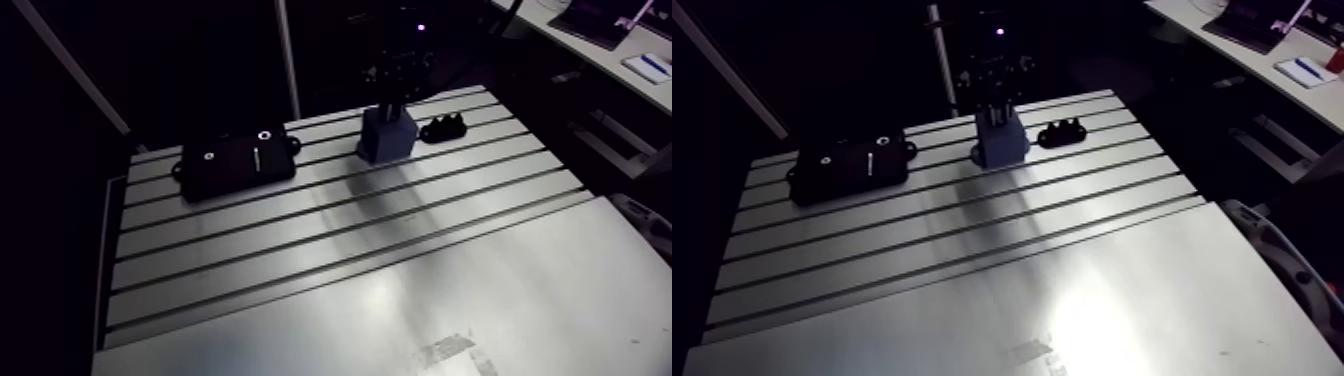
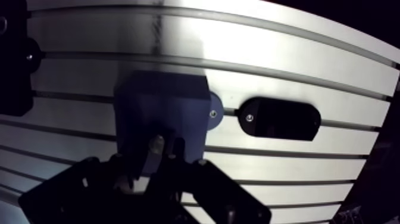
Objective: Pick up the M10 bolt and insert it into the hex recess until seated.
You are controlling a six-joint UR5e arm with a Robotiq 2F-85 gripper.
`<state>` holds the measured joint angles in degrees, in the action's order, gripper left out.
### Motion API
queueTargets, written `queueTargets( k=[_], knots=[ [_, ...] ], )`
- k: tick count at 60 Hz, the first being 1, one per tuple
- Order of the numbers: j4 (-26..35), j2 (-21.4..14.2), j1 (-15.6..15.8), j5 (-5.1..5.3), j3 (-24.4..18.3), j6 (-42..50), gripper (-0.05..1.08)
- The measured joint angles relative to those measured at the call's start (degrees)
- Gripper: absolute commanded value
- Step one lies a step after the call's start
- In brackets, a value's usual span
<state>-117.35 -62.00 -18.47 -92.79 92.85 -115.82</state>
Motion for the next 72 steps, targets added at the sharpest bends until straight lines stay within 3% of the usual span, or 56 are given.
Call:
queueTargets(
  k=[72],
  knots=[
    [0.4,0.0,-0.1,-0.23,-0.2,-2.3,0.75]
  ],
)
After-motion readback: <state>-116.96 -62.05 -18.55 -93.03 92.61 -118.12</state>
